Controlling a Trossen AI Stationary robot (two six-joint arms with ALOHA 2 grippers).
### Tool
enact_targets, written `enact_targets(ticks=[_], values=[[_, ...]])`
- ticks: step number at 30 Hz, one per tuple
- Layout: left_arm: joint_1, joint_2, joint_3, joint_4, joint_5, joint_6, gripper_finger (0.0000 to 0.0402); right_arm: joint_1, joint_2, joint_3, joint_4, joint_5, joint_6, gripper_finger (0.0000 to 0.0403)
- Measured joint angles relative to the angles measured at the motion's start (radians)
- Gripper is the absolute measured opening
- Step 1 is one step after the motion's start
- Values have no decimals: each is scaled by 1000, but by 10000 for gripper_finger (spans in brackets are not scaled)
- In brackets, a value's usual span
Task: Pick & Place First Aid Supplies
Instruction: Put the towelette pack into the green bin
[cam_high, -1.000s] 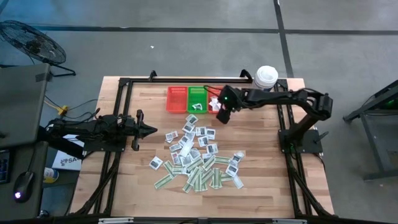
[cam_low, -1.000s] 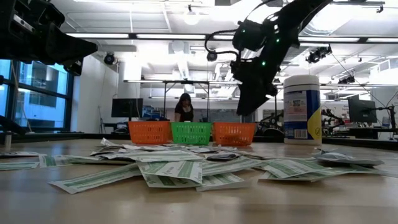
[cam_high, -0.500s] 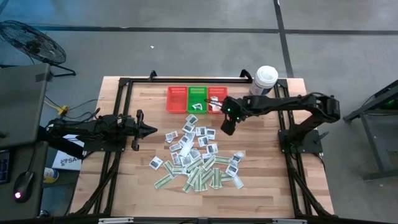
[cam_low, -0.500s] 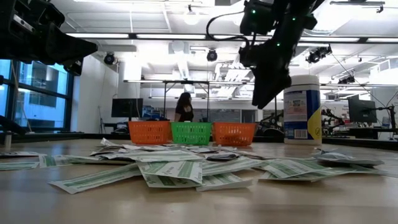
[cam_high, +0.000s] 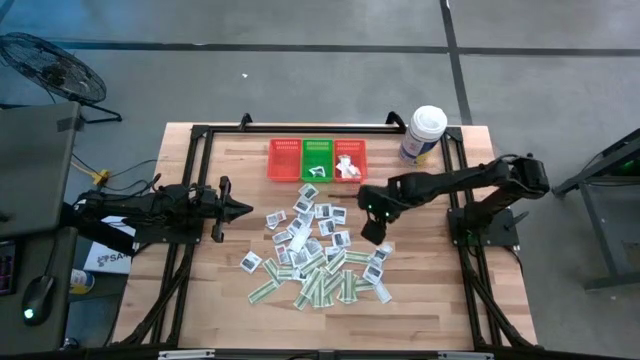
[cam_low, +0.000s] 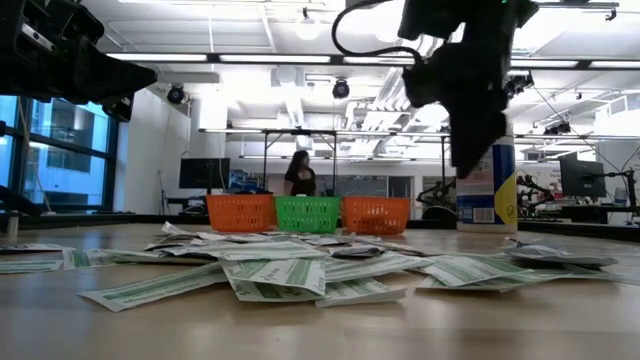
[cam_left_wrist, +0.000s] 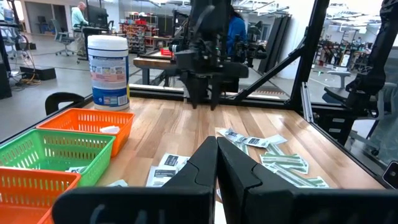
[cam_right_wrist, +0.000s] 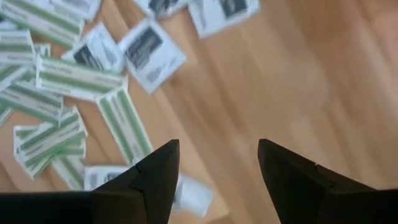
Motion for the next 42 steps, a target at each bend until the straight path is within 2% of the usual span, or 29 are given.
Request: enact_targets(ticks=[9,16,27,37,42], values=[[0,0,0,0,0,0,1,118,4,0,-118,-3,359,211],[0,0,0,0,0,0,1,163,29,0,-151,4,500,211],[0,0,0,0,0,0,1,202,89,0,-126,-52,604,211],[0,0,0,0,0,0,1,218,120,-4,-120,-87,615,211],[0,0,0,0,0,0,1,215,122,-81,2,-128,592,211]])
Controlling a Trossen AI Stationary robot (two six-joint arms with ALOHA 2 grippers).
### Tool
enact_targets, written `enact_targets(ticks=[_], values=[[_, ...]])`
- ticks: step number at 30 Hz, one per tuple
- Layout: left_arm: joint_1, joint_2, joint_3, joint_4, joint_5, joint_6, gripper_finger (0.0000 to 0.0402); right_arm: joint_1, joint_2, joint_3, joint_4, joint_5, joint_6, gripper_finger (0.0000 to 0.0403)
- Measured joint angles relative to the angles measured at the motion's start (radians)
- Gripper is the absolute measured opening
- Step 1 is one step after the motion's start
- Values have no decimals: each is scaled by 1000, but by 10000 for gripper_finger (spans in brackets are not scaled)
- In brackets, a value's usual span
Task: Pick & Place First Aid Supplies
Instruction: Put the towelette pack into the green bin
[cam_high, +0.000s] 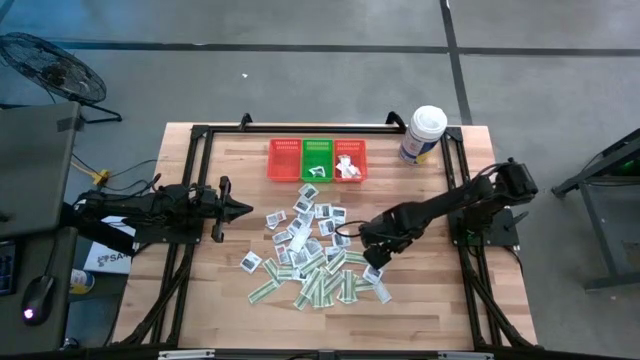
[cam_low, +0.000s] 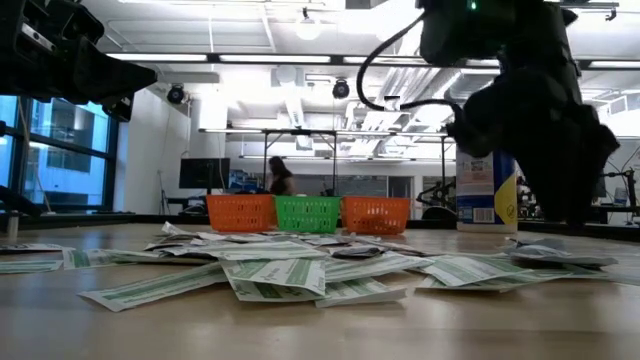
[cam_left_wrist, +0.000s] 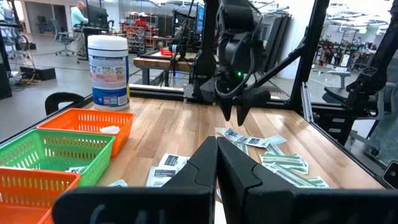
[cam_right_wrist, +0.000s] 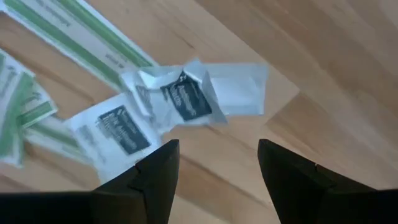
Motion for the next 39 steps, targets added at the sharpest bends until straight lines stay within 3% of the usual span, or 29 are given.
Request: enact_targets(ticks=[7,16,25,30,39], values=[[0,0,0,0,0,0,1,0,0,-20,34,87,-16,211],[0,0,0,0,0,0,1,-8,0,-20,38,83,-99,211],[0,0,0,0,0,0,1,-6,-1,-96,194,50,-92,205],[0,0,0,0,0,0,1,-6,-1,-97,191,54,-100,177],[0,0,0,0,0,0,1,-6,-1,-97,191,54,-100,89]])
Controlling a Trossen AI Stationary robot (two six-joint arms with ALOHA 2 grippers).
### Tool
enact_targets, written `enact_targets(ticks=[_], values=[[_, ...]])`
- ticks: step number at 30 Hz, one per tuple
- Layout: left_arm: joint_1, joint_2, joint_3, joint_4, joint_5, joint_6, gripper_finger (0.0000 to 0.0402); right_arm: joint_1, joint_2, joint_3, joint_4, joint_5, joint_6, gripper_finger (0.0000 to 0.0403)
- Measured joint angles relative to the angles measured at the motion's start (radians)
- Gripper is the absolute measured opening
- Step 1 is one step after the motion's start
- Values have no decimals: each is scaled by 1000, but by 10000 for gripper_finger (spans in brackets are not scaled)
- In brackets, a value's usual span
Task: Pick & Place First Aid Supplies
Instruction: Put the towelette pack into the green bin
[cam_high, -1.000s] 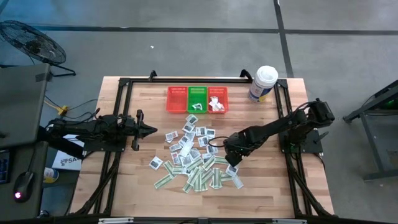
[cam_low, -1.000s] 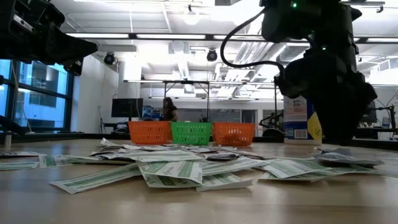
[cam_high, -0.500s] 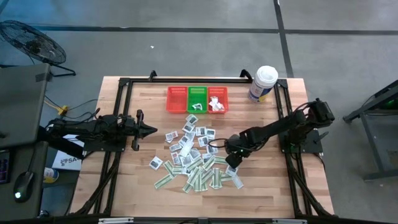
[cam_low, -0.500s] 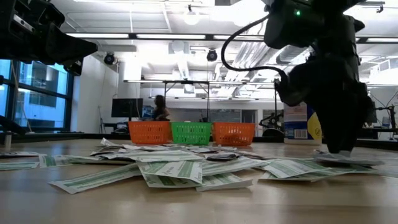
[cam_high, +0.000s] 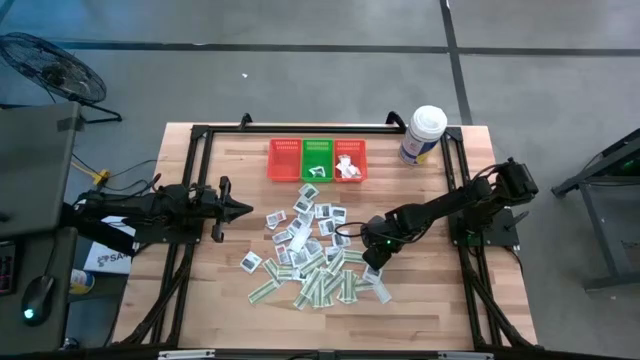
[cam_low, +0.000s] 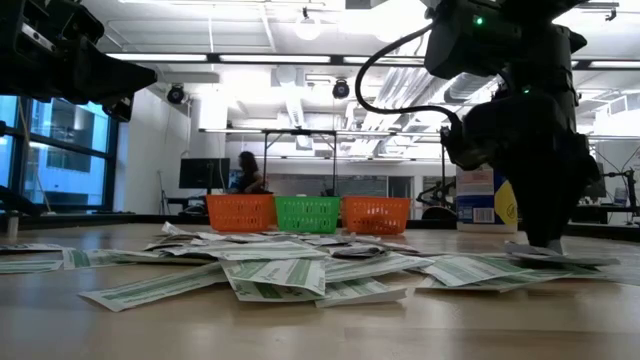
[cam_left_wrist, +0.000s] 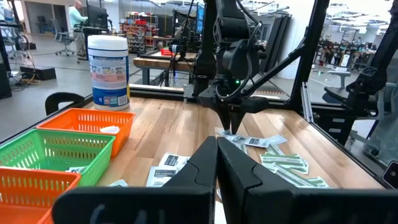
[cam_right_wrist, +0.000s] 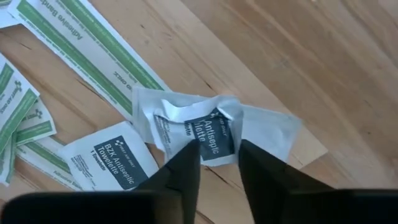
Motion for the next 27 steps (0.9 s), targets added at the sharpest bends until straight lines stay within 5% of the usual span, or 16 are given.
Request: enact_targets(ticks=[8,27], values=[[0,0,0,0,0,0,1,0,-1,0,-1,-12,0,7],[0,0,0,0,0,0,1,-9,-223,1,8,103,-7,0]])
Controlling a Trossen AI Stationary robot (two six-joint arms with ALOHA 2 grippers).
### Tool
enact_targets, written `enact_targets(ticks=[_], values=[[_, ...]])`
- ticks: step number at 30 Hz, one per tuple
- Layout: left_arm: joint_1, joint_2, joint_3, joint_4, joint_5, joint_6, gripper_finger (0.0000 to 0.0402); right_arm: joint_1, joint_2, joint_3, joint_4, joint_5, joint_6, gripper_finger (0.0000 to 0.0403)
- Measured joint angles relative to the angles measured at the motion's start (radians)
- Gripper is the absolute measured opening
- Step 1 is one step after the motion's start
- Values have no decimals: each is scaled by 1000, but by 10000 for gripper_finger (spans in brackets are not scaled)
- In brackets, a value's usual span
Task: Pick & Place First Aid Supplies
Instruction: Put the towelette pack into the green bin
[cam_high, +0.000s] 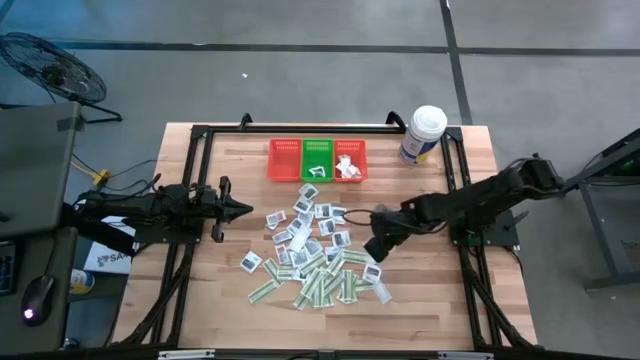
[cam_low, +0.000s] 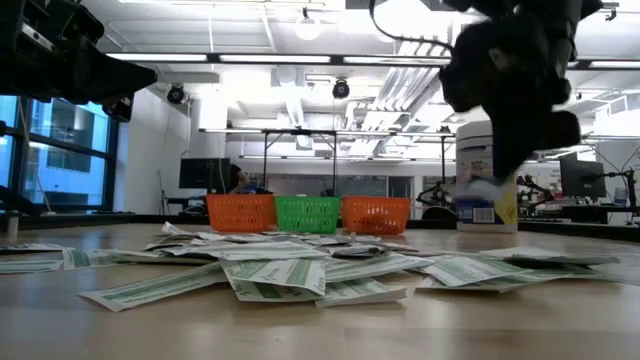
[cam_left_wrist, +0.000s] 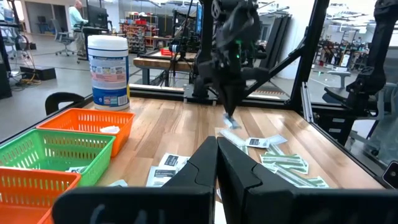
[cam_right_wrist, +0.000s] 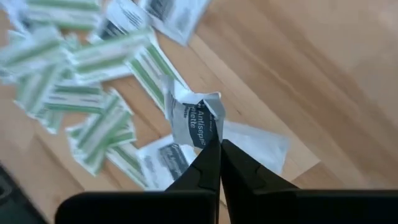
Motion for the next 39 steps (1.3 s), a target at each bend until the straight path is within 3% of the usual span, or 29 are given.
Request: enact_targets(ticks=[8,15,20,28,39], values=[[0,0,0,0,0,0,1,-81,-79,70,-8,67,-164,0],[0,0,0,0,0,0,1,-165,-82,156,-1,76,-470,0],[0,0,0,0,0,0,1,-224,-69,202,23,149,-709,0],[0,0,0,0,0,0,1,-316,80,321,96,262,-1042,0],[0,0,0,0,0,0,1,-423,372,546,171,318,-1291,0]])
